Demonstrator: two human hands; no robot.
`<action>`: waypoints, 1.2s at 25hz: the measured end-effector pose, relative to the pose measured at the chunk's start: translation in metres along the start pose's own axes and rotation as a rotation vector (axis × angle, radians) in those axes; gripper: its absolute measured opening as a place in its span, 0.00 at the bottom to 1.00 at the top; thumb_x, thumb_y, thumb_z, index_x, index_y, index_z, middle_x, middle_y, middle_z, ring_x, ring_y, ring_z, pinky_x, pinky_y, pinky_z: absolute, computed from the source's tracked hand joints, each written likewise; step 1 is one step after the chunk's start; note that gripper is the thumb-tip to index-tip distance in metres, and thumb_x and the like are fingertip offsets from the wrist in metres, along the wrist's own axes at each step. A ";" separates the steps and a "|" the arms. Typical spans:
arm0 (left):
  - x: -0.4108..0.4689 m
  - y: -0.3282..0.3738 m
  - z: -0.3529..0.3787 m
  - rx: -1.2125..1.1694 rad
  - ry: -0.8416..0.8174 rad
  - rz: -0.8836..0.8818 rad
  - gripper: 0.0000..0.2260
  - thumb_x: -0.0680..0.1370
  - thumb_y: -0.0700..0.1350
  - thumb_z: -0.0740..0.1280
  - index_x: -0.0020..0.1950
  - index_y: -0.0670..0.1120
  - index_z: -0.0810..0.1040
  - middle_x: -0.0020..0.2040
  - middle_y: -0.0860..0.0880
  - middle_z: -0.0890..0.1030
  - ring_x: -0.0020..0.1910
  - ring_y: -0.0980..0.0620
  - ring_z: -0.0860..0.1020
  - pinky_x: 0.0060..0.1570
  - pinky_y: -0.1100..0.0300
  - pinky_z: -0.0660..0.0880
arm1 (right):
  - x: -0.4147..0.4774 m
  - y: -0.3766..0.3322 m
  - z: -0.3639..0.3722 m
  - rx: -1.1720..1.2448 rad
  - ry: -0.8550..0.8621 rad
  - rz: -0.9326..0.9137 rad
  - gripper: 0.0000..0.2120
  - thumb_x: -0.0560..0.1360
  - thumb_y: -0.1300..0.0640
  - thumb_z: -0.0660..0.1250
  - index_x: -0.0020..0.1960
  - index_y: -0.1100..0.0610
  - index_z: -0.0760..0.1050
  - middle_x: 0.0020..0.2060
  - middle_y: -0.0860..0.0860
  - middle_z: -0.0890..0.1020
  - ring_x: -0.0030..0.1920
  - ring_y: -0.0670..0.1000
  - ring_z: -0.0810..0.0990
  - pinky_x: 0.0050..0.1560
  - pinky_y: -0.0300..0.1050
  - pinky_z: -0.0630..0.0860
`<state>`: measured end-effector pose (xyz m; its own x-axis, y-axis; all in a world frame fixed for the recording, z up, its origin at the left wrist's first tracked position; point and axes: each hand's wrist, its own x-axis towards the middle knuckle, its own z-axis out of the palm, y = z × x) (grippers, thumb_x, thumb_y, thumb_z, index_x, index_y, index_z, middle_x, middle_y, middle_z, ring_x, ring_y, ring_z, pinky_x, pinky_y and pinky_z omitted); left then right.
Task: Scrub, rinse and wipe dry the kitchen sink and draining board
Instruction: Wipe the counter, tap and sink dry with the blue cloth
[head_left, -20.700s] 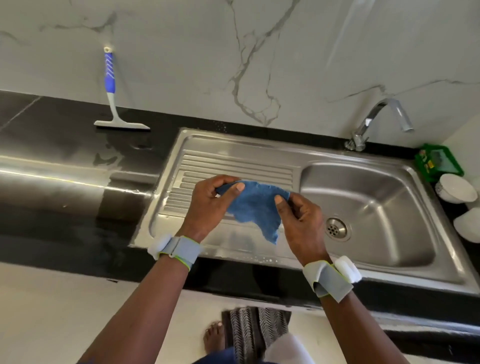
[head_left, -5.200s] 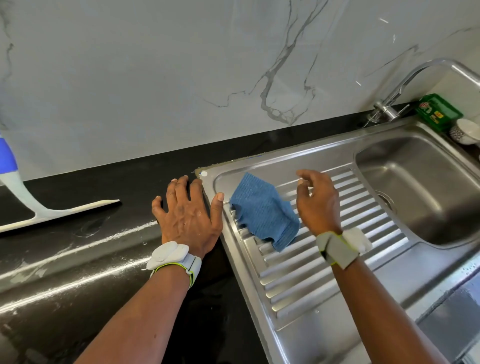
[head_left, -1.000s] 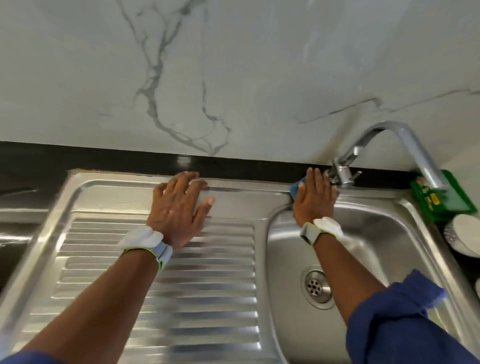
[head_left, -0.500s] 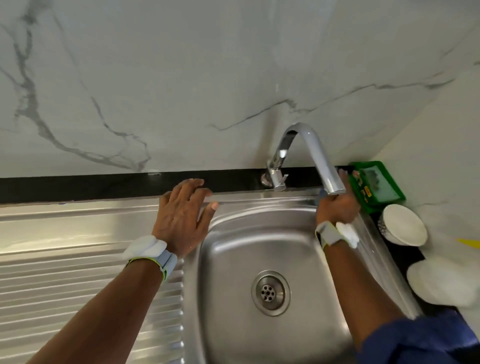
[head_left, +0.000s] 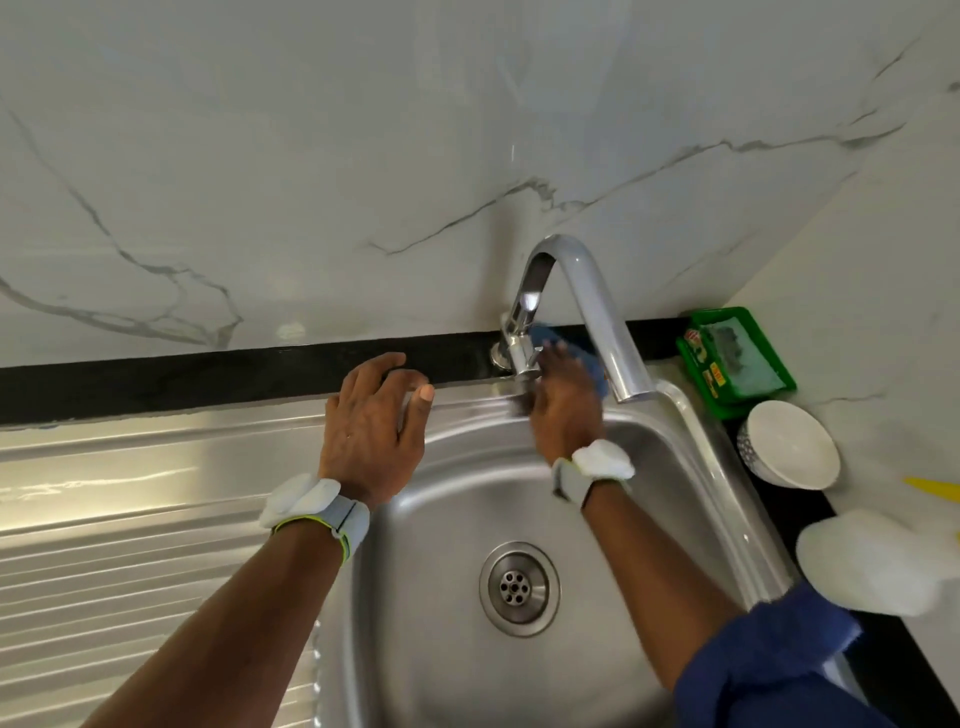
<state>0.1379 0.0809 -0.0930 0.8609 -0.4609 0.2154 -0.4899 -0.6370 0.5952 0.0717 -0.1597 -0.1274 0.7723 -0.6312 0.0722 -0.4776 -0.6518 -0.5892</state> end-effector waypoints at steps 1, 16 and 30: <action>-0.005 0.009 0.001 -0.015 0.001 0.002 0.20 0.84 0.59 0.52 0.60 0.52 0.80 0.71 0.50 0.74 0.71 0.46 0.70 0.63 0.42 0.70 | -0.023 -0.006 0.007 -0.030 0.022 -0.108 0.23 0.81 0.52 0.52 0.73 0.53 0.72 0.71 0.52 0.74 0.73 0.53 0.69 0.72 0.26 0.49; -0.106 0.100 -0.030 -0.303 -0.584 0.274 0.41 0.78 0.53 0.72 0.84 0.58 0.51 0.80 0.50 0.63 0.76 0.52 0.66 0.70 0.65 0.63 | -0.190 -0.035 -0.115 1.425 -0.593 0.576 0.18 0.78 0.65 0.61 0.67 0.65 0.73 0.56 0.64 0.80 0.50 0.60 0.82 0.50 0.56 0.80; -0.090 0.087 -0.016 0.378 -0.180 0.989 0.30 0.84 0.61 0.54 0.74 0.38 0.71 0.52 0.42 0.79 0.40 0.44 0.80 0.40 0.50 0.79 | -0.196 -0.064 -0.131 1.203 -0.588 0.844 0.14 0.81 0.50 0.55 0.55 0.58 0.73 0.38 0.56 0.74 0.34 0.51 0.72 0.30 0.42 0.64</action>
<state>0.0196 0.0767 -0.0485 0.0414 -0.9414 0.3347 -0.9956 -0.0672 -0.0658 -0.1040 -0.0495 0.0010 0.6515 -0.1939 -0.7334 -0.4590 0.6690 -0.5846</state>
